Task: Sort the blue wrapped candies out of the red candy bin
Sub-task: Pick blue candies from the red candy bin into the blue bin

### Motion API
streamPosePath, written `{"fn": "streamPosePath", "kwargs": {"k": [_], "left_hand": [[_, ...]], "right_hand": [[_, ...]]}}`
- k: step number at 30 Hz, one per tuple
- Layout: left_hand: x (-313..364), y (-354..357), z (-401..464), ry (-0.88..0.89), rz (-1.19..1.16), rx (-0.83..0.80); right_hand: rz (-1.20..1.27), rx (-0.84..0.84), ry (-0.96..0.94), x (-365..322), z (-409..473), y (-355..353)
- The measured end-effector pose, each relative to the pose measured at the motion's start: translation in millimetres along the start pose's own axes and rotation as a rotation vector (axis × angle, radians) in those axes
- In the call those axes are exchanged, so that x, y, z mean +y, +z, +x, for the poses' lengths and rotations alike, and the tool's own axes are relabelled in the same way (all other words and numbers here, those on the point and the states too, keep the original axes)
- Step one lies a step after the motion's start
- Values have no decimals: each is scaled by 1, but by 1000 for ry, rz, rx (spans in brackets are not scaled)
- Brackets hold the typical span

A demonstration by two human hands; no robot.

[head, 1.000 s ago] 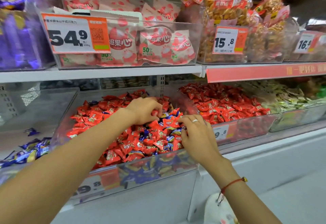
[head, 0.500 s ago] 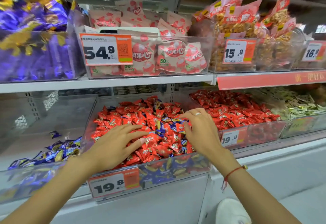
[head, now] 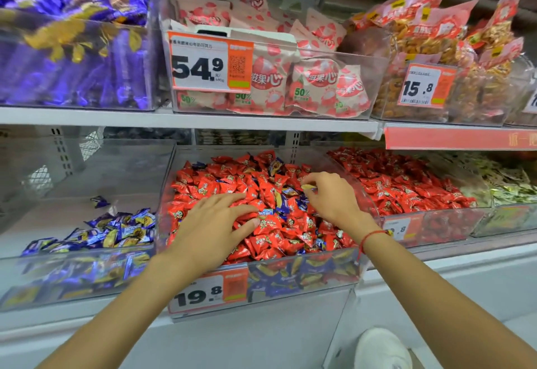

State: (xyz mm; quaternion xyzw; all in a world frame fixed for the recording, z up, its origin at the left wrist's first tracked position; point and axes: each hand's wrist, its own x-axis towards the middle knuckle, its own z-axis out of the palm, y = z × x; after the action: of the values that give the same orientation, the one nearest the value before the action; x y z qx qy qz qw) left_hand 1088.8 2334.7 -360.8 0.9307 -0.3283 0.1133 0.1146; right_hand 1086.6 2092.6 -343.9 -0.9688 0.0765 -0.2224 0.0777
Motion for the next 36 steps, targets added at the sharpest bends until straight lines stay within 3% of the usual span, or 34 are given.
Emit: {"fn": "streamPosePath", "kwargs": {"k": [3, 6, 10, 13, 18, 21, 25, 28, 33, 36], "left_hand": [[2, 0, 1, -22, 12, 1], [3, 1, 2, -78, 89, 47], [2, 0, 3, -137, 110, 12], [0, -2, 1, -118, 60, -25], [-1, -9, 1, -65, 7, 58], [-4, -7, 0, -6, 48, -23], [-7, -14, 1, -36, 82, -19], [-2, -22, 3, -65, -77, 77], [15, -33, 2, -158, -598, 280], [15, -41, 1, -241, -839, 446]], "right_hand": [[212, 92, -34, -7, -11, -10], [403, -75, -5, -25, -8, -14], [191, -343, -7, -47, 1, 0], [201, -263, 32, -43, 3, 7], [481, -152, 144, -22, -11, -8], [623, -60, 192, -13, -15, -18], [994, -147, 230, -22, -19, -31], [1270, -286, 208, -44, -23, -37], [1176, -393, -63, -74, -32, -49], [1178, -384, -107, -74, -30, -58]]}}
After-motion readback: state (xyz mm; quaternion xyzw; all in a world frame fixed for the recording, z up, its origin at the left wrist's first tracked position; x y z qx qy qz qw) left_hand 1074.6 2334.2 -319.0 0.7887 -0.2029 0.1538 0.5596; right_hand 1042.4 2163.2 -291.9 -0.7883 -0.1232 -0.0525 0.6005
